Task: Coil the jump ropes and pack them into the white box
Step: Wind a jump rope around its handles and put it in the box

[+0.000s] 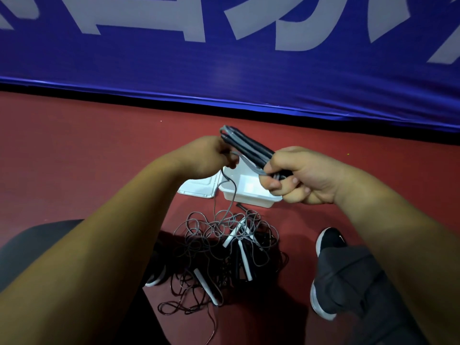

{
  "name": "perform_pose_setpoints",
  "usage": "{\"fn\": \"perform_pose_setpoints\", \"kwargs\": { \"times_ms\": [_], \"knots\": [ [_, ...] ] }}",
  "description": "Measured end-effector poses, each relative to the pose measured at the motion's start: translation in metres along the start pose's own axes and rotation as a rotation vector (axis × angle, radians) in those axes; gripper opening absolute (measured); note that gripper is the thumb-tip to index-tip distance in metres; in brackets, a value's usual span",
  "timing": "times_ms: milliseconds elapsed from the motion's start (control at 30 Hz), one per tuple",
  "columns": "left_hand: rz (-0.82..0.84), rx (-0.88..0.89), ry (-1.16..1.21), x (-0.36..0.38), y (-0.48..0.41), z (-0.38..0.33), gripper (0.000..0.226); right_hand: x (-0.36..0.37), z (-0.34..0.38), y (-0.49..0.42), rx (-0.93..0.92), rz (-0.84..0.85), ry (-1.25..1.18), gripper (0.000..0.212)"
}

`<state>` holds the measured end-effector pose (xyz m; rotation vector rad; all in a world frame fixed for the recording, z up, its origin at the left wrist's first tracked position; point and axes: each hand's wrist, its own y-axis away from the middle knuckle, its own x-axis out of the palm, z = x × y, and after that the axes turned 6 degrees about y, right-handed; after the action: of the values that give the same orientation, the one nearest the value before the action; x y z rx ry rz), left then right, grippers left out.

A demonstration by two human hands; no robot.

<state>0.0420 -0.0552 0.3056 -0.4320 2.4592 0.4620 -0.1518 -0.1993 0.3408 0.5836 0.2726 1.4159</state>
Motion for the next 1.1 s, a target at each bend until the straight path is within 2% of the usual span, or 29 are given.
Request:
{"fn": "perform_pose_setpoints", "kwargs": {
  "times_ms": [67,167,267,333,400,633,733,833,933,1100],
  "knots": [
    [-0.038,0.039,0.093,-0.003,0.000,0.003,0.009,0.001,-0.001,0.004,0.039,0.095,0.096,0.029],
    [0.004,0.074,0.268,-0.007,0.003,0.003,0.006,0.004,-0.008,0.004,0.130,0.208,0.198,0.037],
    [0.007,0.102,0.278,-0.005,0.002,-0.005,0.005,0.007,-0.012,0.002,0.212,0.282,0.262,0.013],
    [0.011,0.124,0.280,-0.003,0.002,-0.010,0.005,0.005,-0.014,0.000,0.252,0.293,0.260,0.021],
    [0.008,0.131,0.305,-0.004,0.003,-0.014,0.005,0.003,-0.014,-0.001,0.266,0.292,0.242,0.015],
    [0.005,0.177,0.299,-0.004,0.010,-0.033,0.005,0.002,-0.023,-0.010,0.274,0.160,0.328,0.003],
    [0.023,0.206,0.266,-0.005,0.016,-0.038,0.007,-0.003,-0.027,-0.016,0.271,0.100,0.317,0.015],
    [0.062,0.224,0.234,-0.010,0.020,-0.040,0.011,-0.006,-0.029,-0.021,0.256,0.012,0.310,0.016],
    [0.118,0.198,0.158,-0.016,0.026,-0.044,0.018,-0.011,-0.031,-0.025,0.245,-0.065,0.304,0.018],
    [0.171,0.212,-0.013,-0.018,0.037,-0.055,0.028,-0.014,-0.029,-0.030,0.215,-0.183,0.351,0.008]
  ]
}}
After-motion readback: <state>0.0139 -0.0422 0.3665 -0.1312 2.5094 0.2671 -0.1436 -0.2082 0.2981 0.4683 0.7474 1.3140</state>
